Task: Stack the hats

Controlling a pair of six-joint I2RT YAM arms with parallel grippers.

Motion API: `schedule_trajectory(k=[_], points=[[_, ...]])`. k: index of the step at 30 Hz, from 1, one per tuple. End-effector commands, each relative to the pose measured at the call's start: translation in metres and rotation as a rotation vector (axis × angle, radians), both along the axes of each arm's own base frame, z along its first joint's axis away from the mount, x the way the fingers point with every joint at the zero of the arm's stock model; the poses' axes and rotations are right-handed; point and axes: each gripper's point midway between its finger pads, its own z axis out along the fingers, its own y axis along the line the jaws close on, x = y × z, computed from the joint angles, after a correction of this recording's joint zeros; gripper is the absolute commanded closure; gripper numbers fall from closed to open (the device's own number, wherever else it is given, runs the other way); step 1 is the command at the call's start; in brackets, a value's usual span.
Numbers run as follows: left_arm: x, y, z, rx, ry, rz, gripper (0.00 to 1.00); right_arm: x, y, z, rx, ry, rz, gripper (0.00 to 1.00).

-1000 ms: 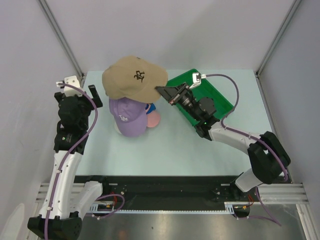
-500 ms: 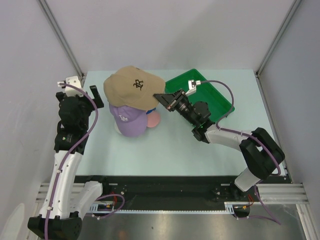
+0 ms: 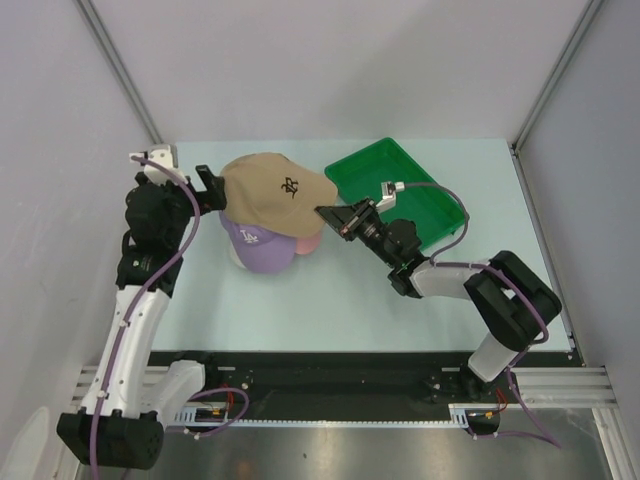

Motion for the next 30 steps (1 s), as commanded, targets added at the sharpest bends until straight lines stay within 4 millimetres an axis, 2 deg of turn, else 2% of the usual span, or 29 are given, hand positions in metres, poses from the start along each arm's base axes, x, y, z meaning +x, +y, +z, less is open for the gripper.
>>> schedule_trajectory(k=[1,3,7,11,14,17,19,21,24,30], points=[[0.018,-0.034,0.004,-0.119,-0.01,-0.159,0.0,0.009,-0.007,-0.008,0.042,0.012,-0.042,1.0],[0.025,-0.037,0.005,-0.146,0.005,-0.163,0.0,0.01,-0.007,-0.018,0.032,0.029,-0.05,1.0],[0.042,-0.033,-0.008,-0.17,0.052,-0.12,0.0,0.014,-0.014,-0.036,0.021,0.055,-0.095,1.0],[0.047,-0.015,-0.031,-0.149,0.103,-0.019,0.0,0.017,-0.024,-0.051,-0.005,0.074,-0.152,0.95],[0.046,0.005,-0.04,-0.144,0.116,0.063,0.0,0.018,-0.023,-0.062,-0.024,0.09,-0.158,0.91],[0.046,0.016,-0.043,-0.148,0.117,0.103,0.0,0.018,-0.021,-0.071,-0.015,0.109,-0.146,0.87],[0.047,0.034,-0.047,-0.171,0.122,0.141,0.0,0.017,-0.018,-0.07,0.006,0.114,-0.131,0.86],[0.051,0.038,-0.056,-0.188,0.145,0.138,0.0,0.017,-0.015,-0.075,0.008,0.123,-0.121,0.86],[0.055,0.04,-0.06,-0.224,0.156,0.107,0.04,0.017,-0.011,-0.077,0.022,0.129,-0.108,0.85],[0.059,0.037,-0.077,-0.267,0.21,0.054,0.23,0.015,-0.013,-0.073,0.019,0.11,-0.111,0.84]])
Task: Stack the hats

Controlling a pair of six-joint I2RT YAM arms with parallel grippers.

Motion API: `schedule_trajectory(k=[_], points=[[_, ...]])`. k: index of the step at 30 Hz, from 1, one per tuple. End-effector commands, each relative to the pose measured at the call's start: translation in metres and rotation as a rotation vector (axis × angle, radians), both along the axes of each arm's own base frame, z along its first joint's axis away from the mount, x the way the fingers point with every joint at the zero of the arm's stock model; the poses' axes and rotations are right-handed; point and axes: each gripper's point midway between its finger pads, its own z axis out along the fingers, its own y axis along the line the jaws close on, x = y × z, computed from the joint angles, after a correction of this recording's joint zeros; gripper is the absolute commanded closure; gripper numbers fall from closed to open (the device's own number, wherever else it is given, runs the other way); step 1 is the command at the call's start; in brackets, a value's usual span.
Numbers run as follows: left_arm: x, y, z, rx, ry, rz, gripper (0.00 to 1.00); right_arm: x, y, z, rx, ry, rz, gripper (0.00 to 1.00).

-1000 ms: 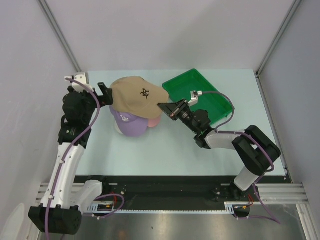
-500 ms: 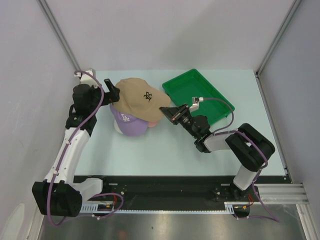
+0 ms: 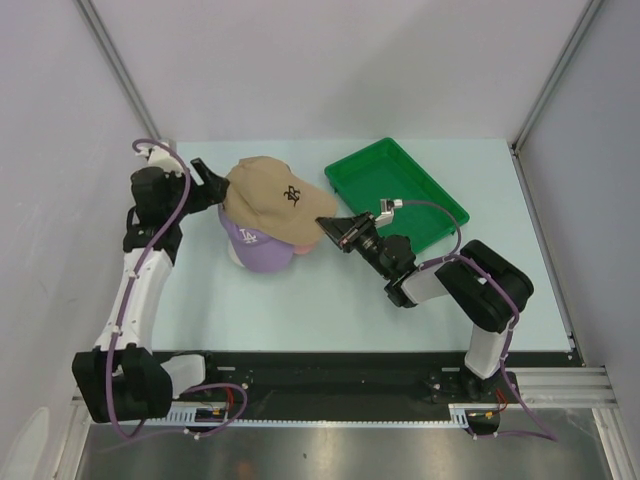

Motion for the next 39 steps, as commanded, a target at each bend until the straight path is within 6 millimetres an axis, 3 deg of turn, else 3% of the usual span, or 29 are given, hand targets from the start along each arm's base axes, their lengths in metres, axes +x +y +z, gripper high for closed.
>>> schedule_trajectory(k=[1,3,4,5,6,15,23,27,35,39], points=[[0.007,0.037,-0.009,-0.027,0.006,0.107,0.27,0.013,-0.013,-0.023,-0.068,0.034,-0.083,0.84],[0.008,0.033,0.004,-0.065,-0.064,0.071,0.27,0.013,-0.016,-0.022,-0.068,0.032,-0.087,0.84],[0.004,0.03,0.002,-0.085,-0.079,0.039,0.21,0.013,-0.016,-0.021,-0.067,0.031,-0.087,0.84],[0.003,0.029,0.019,-0.075,-0.15,0.03,0.16,0.013,-0.016,-0.022,-0.067,0.033,-0.087,0.84],[0.001,0.027,0.023,-0.07,-0.168,0.012,0.13,0.013,-0.017,-0.021,-0.065,0.033,-0.087,0.84],[-0.002,0.055,0.018,-0.113,-0.172,0.092,0.09,0.012,-0.014,-0.019,-0.057,0.03,-0.074,0.83],[0.01,0.041,0.0,-0.127,-0.093,-0.011,0.2,0.013,-0.014,-0.018,-0.061,0.028,-0.073,0.83],[0.015,0.019,-0.013,-0.09,-0.028,-0.076,0.25,0.014,-0.013,-0.017,-0.06,0.029,-0.07,0.83],[0.017,0.016,-0.021,-0.083,0.003,-0.08,0.27,0.013,-0.012,-0.017,-0.062,0.029,-0.064,0.83],[0.02,0.007,-0.033,-0.056,0.05,-0.096,0.34,0.013,-0.012,-0.015,-0.057,0.027,-0.065,0.83]])
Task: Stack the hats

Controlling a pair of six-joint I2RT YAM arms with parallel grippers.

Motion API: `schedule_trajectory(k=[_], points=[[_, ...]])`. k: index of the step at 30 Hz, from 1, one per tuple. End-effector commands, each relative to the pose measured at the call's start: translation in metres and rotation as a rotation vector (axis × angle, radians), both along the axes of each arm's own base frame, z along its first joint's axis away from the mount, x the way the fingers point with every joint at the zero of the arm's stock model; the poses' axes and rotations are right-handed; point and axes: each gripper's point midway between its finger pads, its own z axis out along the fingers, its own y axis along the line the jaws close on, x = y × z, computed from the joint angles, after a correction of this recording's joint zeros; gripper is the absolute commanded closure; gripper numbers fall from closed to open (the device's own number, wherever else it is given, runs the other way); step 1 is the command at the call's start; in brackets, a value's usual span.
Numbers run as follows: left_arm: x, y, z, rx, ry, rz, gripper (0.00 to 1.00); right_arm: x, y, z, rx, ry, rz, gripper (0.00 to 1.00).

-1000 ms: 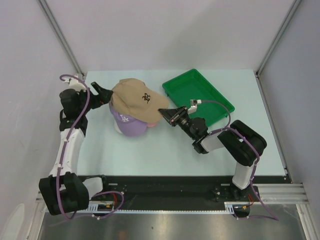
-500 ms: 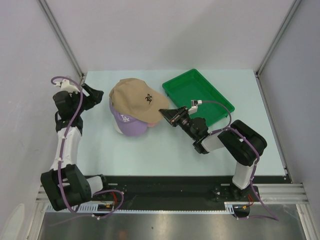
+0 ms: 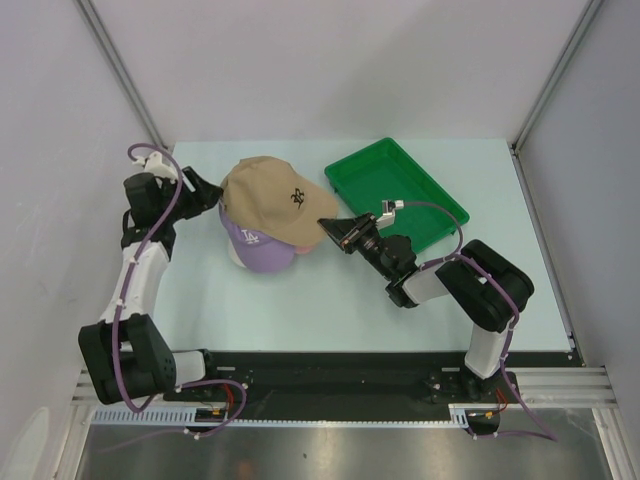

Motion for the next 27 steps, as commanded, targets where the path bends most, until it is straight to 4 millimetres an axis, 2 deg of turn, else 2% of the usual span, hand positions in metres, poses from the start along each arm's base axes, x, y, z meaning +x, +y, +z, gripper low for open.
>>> schedule_trajectory(k=[1,5,8,9,11,12,13,15,20,25,27], points=[[0.009,-0.007,0.01,0.057,-0.009,-0.029,0.35,0.01,-0.008,-0.008,-0.04,0.006,-0.054,0.83],[0.012,-0.004,0.0,0.061,0.028,-0.02,0.44,0.01,-0.009,-0.009,-0.043,0.008,-0.055,0.83],[0.019,-0.005,-0.006,0.051,0.044,-0.037,0.56,0.01,-0.008,-0.013,-0.054,0.013,-0.054,0.81],[0.021,-0.006,-0.007,0.047,0.048,-0.044,0.65,0.011,-0.008,-0.015,-0.059,0.015,-0.058,0.8],[0.025,-0.005,-0.017,0.045,0.077,-0.045,0.76,0.013,-0.01,-0.021,-0.09,0.024,-0.077,0.8],[0.026,-0.003,-0.02,0.049,0.09,-0.035,0.85,0.013,-0.012,-0.027,-0.105,0.04,-0.085,0.8],[0.027,0.004,-0.03,0.065,0.128,-0.002,0.89,0.014,-0.014,-0.03,-0.116,0.048,-0.096,0.8],[0.028,0.01,-0.034,0.088,0.151,0.018,0.95,0.017,-0.018,-0.039,-0.142,0.062,-0.124,0.82],[0.024,0.027,-0.05,0.156,0.228,0.096,1.0,0.018,-0.011,-0.057,-0.183,0.093,-0.105,0.92],[0.02,0.043,-0.064,0.243,0.312,0.146,1.0,0.014,-0.013,-0.094,-0.246,0.172,-0.121,0.96],[0.02,0.047,-0.071,0.272,0.346,0.16,1.0,0.011,-0.015,-0.102,-0.253,0.194,-0.126,0.99]])
